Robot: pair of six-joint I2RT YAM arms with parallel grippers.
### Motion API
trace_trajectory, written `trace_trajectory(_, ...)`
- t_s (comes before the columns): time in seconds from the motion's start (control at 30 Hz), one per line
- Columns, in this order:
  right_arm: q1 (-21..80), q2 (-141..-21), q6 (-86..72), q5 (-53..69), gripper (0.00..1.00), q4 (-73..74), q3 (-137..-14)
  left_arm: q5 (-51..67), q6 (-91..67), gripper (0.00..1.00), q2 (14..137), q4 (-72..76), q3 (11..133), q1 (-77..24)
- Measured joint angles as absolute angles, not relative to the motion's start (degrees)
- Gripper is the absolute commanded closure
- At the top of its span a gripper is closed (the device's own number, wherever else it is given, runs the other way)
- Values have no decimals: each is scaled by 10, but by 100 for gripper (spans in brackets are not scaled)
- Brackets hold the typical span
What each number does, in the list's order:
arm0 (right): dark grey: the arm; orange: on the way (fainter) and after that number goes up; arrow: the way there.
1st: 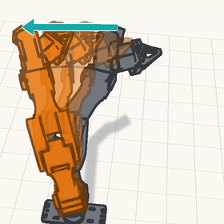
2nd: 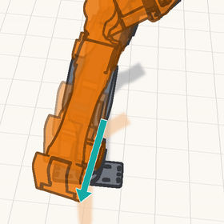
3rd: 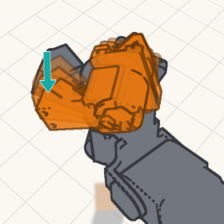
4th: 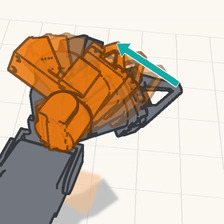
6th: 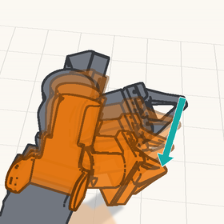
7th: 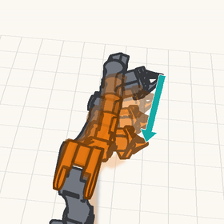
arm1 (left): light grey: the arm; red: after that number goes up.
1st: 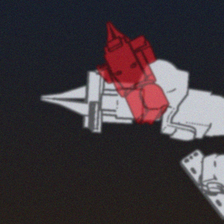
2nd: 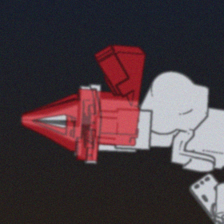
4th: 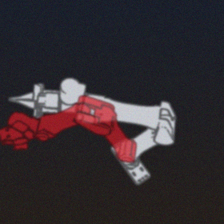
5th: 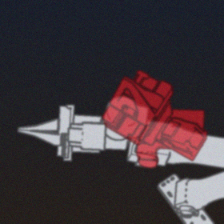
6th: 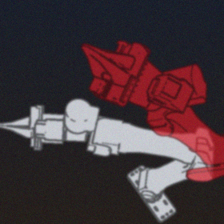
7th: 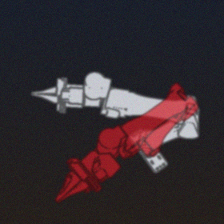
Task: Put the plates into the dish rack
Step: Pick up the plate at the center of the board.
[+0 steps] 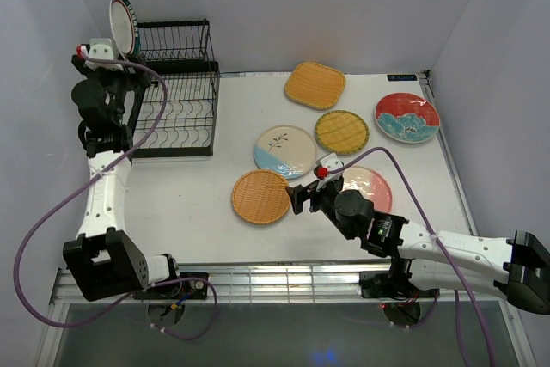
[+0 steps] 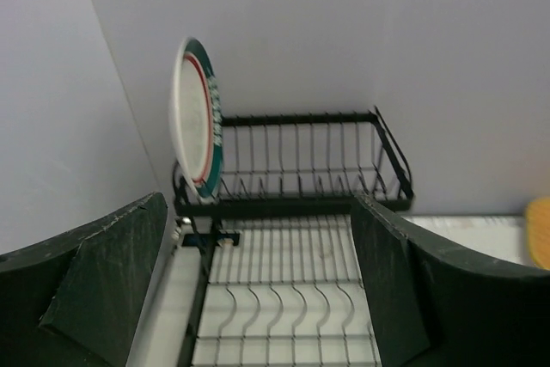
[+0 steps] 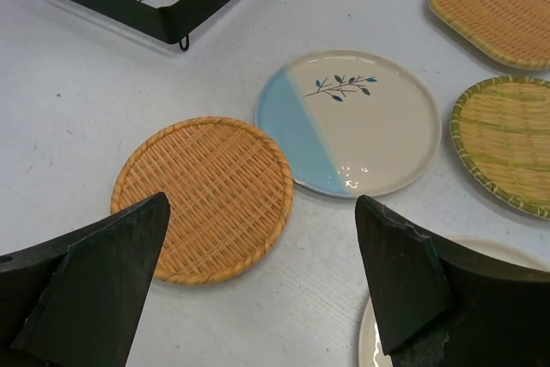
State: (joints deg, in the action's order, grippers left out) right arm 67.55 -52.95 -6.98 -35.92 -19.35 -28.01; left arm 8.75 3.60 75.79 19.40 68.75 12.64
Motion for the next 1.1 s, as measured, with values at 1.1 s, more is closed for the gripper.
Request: trace_trajectory(1.1, 675, -766, 19, -233, 4, -78, -422, 274, -115, 2, 657, 131, 387, 51)
